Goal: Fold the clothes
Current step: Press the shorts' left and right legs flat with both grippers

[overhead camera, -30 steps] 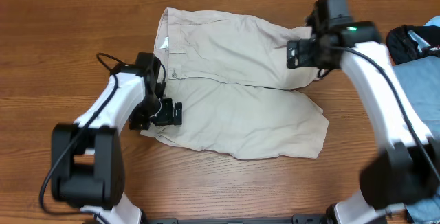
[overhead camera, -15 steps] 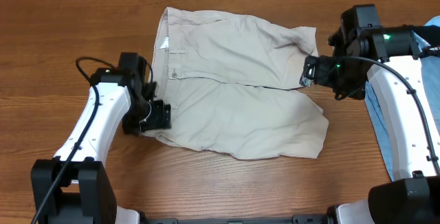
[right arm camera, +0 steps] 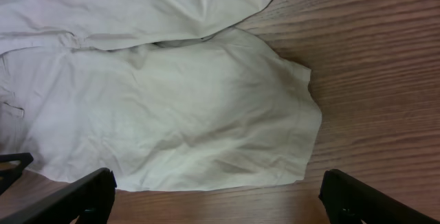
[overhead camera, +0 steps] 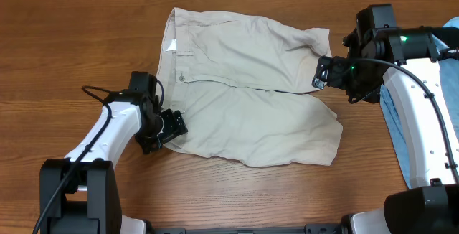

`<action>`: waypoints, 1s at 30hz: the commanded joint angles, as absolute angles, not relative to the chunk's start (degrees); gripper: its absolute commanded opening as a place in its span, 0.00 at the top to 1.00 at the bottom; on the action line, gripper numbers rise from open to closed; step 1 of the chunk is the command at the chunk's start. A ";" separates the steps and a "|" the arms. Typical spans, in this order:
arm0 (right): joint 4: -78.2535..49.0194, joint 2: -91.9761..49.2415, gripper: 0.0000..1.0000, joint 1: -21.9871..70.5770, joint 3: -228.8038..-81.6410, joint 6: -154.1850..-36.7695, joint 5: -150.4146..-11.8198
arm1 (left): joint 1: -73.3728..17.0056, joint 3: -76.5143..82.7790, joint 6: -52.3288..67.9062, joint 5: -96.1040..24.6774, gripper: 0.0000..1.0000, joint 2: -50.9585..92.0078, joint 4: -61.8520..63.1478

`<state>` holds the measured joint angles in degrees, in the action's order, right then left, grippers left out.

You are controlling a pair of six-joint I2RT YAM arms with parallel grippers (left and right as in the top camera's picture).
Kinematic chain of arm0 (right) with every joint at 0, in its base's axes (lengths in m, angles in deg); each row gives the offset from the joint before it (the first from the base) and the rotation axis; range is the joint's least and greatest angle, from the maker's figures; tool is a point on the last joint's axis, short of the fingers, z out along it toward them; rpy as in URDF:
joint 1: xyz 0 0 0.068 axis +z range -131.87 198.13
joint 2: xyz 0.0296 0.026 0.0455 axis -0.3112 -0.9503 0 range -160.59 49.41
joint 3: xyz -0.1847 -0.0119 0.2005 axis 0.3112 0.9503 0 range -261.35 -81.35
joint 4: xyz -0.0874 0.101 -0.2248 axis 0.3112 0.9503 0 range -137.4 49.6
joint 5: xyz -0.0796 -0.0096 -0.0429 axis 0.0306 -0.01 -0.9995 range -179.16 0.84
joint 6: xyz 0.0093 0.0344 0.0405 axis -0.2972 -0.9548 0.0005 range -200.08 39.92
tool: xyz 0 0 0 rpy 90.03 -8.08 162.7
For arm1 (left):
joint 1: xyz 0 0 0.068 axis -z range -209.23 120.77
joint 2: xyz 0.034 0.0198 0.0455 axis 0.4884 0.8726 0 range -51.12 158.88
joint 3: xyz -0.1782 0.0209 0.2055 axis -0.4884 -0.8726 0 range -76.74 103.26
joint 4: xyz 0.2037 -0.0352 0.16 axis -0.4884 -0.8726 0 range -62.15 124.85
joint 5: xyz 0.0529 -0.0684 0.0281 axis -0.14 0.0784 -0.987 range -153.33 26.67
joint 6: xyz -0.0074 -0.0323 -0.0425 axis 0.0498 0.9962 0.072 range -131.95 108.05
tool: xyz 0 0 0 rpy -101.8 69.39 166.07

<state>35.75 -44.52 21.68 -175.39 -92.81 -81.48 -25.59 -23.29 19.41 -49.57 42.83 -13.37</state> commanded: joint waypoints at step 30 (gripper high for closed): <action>36.65 -44.24 0.00 21.68 -175.30 -91.85 -80.91 | -25.83 -29.57 38.42 -60.56 0.27 43.35 -3.17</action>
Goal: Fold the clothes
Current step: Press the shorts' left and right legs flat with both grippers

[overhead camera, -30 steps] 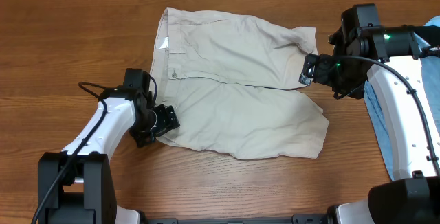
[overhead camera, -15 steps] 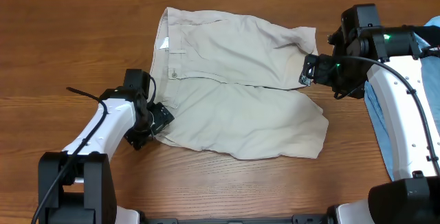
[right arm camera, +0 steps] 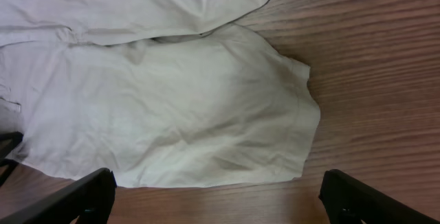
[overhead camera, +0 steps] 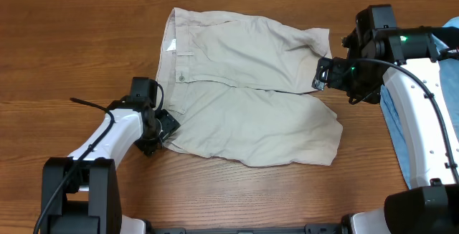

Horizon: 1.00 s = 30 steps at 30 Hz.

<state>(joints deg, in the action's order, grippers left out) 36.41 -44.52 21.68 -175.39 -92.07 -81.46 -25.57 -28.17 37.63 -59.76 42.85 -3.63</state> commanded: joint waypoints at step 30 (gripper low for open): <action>34.16 -36.02 0.00 21.68 -147.63 -100.57 -72.32 | -26.31 -27.82 23.51 -64.30 0.96 31.92 -16.41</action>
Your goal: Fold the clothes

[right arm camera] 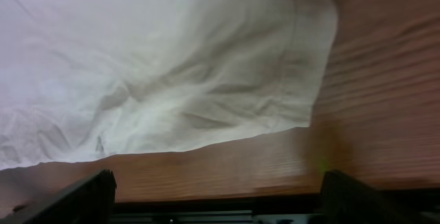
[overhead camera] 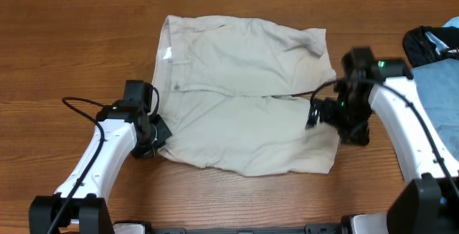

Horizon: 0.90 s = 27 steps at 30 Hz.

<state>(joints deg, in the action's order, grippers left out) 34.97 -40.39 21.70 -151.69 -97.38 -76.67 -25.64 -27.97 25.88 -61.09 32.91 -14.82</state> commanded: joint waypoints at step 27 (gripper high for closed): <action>3.29 -27.10 0.41 21.16 -114.34 -120.85 -65.59 | -26.31 -27.84 20.13 -65.24 0.96 31.90 -19.82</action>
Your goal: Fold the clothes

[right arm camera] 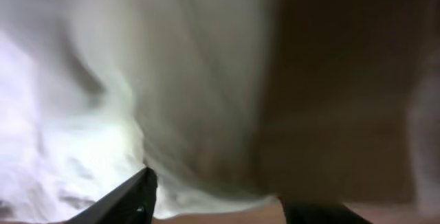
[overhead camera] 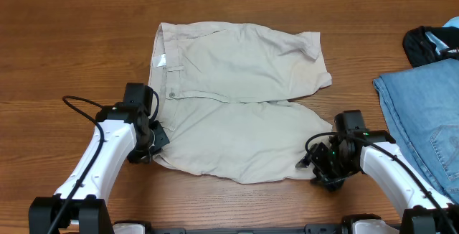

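Beige shorts [overhead camera: 237, 83] lie flat on the wooden table [overhead camera: 64, 54], waist to the left, both legs pointing right. My left gripper [overhead camera: 150, 148] sits at the near-left waist corner, seemingly shut on the cloth; no wrist view confirms it. My right gripper [overhead camera: 315, 166] is low at the near leg's hem corner. In the blurred right wrist view the shorts [right arm camera: 82, 114] fill the frame. The right gripper [right arm camera: 216, 207] stands partly open with the hem between its fingers [right arm camera: 130, 195].
Blue jeans [overhead camera: 423, 126] lie at the right edge of the table, close to my right arm. A dark garment [overhead camera: 427, 44] is behind them at the far right.
My right gripper has dropped nearer to the near leg's hem corner, and its fingers stand closer together around the cloth. The shorts and my left gripper sit slightly further left and nearer.
My left gripper was open beside the near waist corner, with the right arm high over the leg ends. The left then reached the corner, and the shorts shifted left with it. The right came over the near hem and is now down at it.
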`<action>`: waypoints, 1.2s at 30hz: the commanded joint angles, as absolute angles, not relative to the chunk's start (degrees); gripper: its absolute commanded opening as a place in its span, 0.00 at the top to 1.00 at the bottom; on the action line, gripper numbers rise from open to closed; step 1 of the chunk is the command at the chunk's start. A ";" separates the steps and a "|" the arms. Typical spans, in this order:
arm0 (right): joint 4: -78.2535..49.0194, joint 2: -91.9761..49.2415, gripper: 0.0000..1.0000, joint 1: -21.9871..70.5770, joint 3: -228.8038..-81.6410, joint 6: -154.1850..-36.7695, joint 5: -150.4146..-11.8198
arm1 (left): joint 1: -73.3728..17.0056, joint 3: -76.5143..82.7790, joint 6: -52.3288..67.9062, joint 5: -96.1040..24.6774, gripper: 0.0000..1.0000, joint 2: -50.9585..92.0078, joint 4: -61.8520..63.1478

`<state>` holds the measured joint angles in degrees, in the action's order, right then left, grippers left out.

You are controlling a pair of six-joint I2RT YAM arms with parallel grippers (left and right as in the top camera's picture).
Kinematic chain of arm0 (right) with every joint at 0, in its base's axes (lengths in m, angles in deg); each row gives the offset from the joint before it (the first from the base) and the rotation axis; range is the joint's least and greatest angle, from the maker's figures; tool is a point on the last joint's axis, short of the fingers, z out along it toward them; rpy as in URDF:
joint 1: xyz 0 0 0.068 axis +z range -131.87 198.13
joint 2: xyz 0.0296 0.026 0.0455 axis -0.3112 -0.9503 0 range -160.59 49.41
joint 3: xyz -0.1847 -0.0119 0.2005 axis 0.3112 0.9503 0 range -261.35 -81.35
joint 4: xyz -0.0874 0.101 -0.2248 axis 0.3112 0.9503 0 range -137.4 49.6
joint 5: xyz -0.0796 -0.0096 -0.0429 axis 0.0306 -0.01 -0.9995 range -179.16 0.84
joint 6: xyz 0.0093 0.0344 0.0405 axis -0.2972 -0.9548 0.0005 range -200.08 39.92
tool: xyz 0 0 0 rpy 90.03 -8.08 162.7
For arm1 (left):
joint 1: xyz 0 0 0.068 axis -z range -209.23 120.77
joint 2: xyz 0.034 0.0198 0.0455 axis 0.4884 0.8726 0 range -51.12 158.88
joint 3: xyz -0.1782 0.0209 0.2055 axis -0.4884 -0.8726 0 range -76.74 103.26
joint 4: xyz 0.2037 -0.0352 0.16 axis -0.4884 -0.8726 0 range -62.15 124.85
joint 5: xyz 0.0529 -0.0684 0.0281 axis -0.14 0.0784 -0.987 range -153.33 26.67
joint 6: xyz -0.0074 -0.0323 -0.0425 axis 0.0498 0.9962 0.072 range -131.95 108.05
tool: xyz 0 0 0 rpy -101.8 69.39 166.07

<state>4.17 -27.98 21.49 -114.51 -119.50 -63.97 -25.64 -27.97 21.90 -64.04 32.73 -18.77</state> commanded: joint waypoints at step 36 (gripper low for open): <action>32.10 -13.29 0.96 13.55 -162.56 -104.61 -83.16 | -26.73 -16.23 12.96 -71.89 0.96 1.59 -41.53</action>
